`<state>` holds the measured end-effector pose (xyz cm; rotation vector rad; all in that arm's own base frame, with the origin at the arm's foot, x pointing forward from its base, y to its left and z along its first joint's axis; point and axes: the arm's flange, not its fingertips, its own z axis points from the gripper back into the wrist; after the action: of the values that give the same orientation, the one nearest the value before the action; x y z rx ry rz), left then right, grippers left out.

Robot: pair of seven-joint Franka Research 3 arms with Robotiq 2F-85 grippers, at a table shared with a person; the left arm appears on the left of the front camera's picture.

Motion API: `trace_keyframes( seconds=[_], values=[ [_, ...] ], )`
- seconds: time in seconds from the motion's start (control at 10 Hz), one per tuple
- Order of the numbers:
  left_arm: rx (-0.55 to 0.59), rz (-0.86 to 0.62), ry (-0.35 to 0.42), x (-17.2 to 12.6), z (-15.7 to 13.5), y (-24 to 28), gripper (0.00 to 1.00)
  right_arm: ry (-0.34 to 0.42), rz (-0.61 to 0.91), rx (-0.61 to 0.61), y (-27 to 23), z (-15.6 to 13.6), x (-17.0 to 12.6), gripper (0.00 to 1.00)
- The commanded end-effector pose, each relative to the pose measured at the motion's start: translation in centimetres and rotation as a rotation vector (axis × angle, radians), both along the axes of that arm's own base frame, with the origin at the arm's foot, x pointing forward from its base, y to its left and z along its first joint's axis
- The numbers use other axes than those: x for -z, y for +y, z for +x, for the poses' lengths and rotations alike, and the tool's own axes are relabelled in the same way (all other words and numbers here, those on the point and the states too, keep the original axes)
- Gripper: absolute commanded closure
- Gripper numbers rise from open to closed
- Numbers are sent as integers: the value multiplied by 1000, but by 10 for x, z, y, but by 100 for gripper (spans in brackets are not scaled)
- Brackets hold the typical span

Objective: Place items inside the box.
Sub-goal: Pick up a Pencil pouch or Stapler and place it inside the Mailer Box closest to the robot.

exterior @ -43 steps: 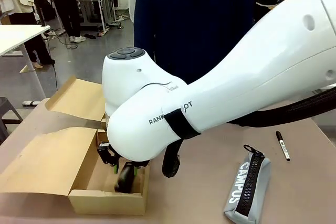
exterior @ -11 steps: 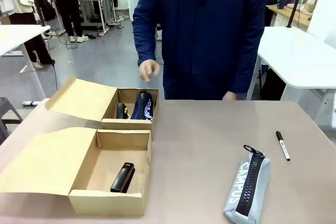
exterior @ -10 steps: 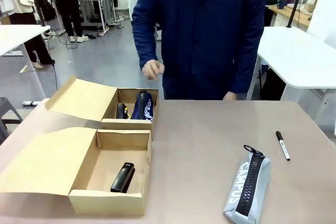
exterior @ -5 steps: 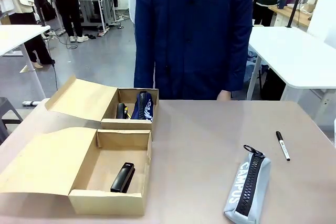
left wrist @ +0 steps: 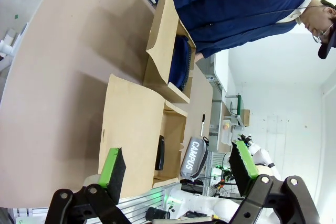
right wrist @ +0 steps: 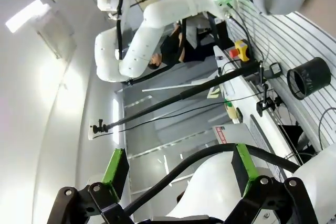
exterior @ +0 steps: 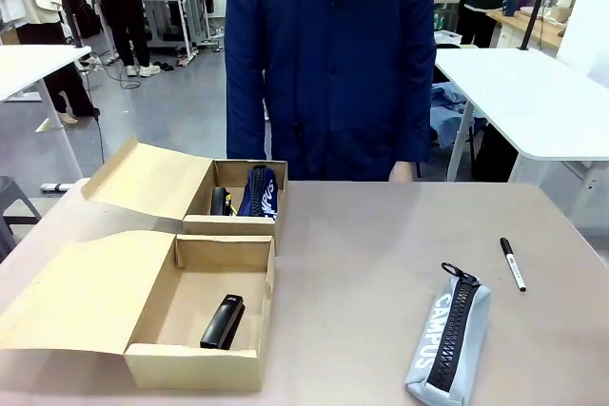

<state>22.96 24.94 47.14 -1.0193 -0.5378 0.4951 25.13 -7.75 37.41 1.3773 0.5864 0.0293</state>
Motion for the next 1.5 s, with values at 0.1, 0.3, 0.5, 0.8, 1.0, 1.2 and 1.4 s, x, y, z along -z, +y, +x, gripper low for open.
trace_keyframes(
  seconds=[0.1, 0.3, 0.5, 0.8, 1.0, 1.2, 1.4],
  values=[
    [8, -5, -28, 0, 0, -1, 0, -8, 16, 13, 0, 2, -3, 0],
    [8, -5, -28, 0, 0, -1, 0, -8, 16, 13, 0, 2, -3, 0],
    [8, -5, -28, 0, 0, -1, 0, 47, -234, 0, 32, 2, -4, 0],
    [8, -5, -28, 0, 0, -1, 0, 315, -906, 63, 163, -11, -78, 0],
    [8, -5, -28, 0, 0, -1, 0, 412, -1138, 142, 214, -16, -68, 0],
    [8, -5, -28, 0, 0, -1, 0, 417, -1298, 180, 257, -19, -50, 0],
    [8, -5, -28, 0, 0, -1, 0, 380, -1357, 166, 275, -18, -40, 0]
  ],
)
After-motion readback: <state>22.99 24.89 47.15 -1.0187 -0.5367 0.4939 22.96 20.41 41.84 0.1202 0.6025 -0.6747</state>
